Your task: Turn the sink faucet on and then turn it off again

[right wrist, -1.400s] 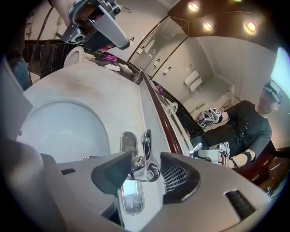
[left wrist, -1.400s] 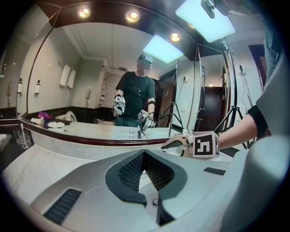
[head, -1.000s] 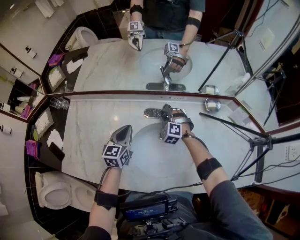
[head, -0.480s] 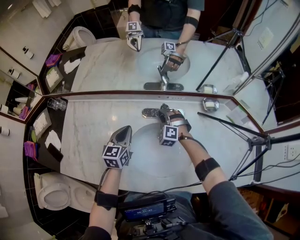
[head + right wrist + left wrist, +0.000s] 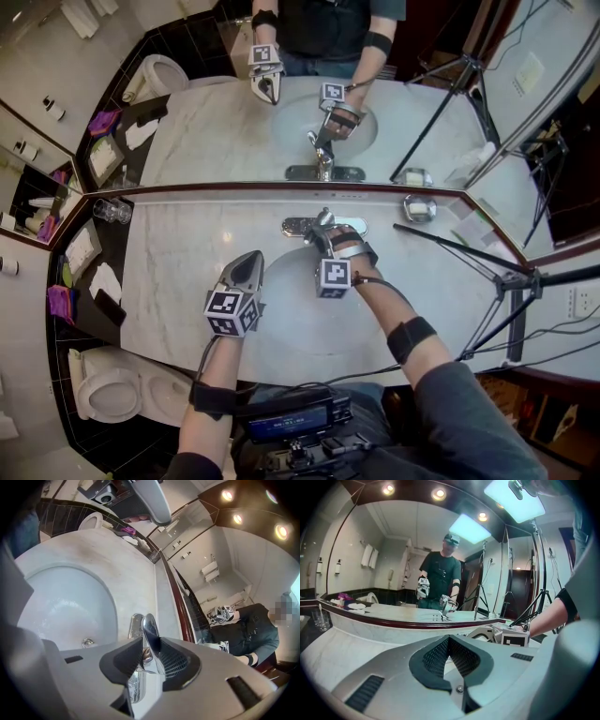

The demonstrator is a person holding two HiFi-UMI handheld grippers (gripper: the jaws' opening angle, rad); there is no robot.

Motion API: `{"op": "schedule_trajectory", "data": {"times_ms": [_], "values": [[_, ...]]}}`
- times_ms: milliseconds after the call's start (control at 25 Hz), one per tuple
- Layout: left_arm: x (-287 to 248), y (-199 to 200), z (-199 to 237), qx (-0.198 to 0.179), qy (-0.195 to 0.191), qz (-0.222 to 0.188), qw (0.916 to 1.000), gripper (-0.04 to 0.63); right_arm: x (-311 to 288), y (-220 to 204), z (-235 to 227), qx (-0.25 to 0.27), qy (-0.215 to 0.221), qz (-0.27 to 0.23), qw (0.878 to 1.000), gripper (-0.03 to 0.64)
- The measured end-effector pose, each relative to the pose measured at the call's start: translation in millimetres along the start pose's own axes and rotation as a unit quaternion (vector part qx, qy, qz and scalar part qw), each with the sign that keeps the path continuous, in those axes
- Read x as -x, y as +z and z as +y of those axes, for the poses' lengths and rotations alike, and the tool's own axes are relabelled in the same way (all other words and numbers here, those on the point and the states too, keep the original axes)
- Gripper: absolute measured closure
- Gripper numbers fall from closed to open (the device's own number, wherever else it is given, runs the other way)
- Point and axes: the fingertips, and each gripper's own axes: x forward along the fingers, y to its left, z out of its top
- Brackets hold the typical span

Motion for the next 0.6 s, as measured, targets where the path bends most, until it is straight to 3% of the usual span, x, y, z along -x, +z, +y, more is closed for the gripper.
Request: {"op": "schedule_trajectory", "data": {"times_ms": [600], "values": [[1.4,-0.6,1.4,0.001,0.001,-0.001,1.0,0.601,-1.9,1.2,4.0,-0.003,0.002,-0.002,1.0,0.497]]}}
